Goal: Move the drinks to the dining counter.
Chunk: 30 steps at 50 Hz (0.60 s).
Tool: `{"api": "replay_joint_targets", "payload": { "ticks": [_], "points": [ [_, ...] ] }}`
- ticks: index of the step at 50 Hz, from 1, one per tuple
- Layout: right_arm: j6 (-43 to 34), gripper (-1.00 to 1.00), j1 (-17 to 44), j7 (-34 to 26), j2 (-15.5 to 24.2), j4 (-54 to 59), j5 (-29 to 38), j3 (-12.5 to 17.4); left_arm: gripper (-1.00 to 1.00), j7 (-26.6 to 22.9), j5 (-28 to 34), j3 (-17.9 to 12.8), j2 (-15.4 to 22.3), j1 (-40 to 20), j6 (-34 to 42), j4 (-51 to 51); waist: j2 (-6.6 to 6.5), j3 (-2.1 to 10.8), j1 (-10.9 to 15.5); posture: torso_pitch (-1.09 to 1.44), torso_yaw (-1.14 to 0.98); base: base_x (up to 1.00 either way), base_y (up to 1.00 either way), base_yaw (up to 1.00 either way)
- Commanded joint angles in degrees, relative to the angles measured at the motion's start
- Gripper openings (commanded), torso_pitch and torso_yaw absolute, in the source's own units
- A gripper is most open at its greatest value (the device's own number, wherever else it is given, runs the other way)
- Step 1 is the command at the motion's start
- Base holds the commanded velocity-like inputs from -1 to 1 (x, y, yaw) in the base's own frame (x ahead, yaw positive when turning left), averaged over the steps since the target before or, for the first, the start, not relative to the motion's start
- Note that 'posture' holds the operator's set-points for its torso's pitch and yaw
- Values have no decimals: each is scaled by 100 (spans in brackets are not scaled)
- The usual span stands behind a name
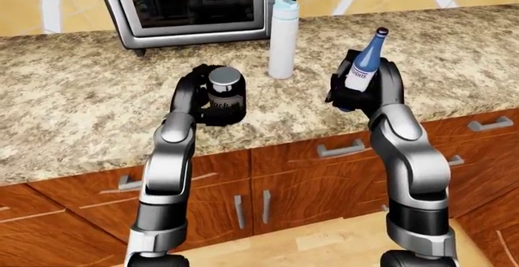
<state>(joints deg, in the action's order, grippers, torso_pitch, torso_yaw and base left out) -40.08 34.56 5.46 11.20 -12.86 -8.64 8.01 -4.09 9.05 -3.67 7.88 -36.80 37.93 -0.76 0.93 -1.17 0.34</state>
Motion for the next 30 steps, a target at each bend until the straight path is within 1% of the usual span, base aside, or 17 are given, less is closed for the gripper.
{"api": "replay_joint_targets", "payload": {
  "ticks": [1, 7, 11, 12, 13, 14, 21, 26, 30],
  "points": [
    [201, -100, 203, 10, 53, -289, -13, 59, -11, -13, 15, -4, 26, -162, -134, -215, 7, 162, -1, 0, 0, 0, 0, 0],
    [208, -100, 167, 8, 42, -311, -14, 53, -46, -26, 25, 5, 2, -106, -153, -233, 6, 173, 0, 0, 0, 0, 0, 0],
    [208, -100, 152, 10, 33, -325, -18, 52, -61, -49, 29, 2, 4, -75, -105, -326, 7, 178, 2, 0, 0, 0, 0, 0],
    [200, -100, 153, 10, 37, -336, -17, 53, -70, -74, 27, 4, 2, -44, -32, -441, 6, 179, 2, 0, 0, 0, 0, 0],
    [181, -100, 158, 10, 40, -355, -21, 55, -75, -99, 35, 16, 2, -13, 24, -544, 5, 182, 0, 0, 0, 0, 0, 0],
    [146, -100, 162, 11, 45, -396, -25, 56, -100, -157, 61, 47, 8, 26, 169, -754, 4, 182, -2, 0, 0, 0, 0, 0],
    [17, -100, 219, 11, 75, -583, -82, 79, -100, -541, 215, 41, 97, -20, 1155, -1894, 5, 143, -4, 0, 0, 0, 0, 0],
    [-181, -100, 271, 29, 99, -807, -132, 87, -100, -773, 302, 32, 218, -208, 1721, -2474, 8, 114, -5, 0, 0, 0, 0, 0],
    [-320, -100, 268, 35, 124, -964, -166, 107, -100, -920, 330, -44, 298, -243, 2014, -2816, 7, 87, -6, 0, 0, 0, 0, 0]
  ]
}}
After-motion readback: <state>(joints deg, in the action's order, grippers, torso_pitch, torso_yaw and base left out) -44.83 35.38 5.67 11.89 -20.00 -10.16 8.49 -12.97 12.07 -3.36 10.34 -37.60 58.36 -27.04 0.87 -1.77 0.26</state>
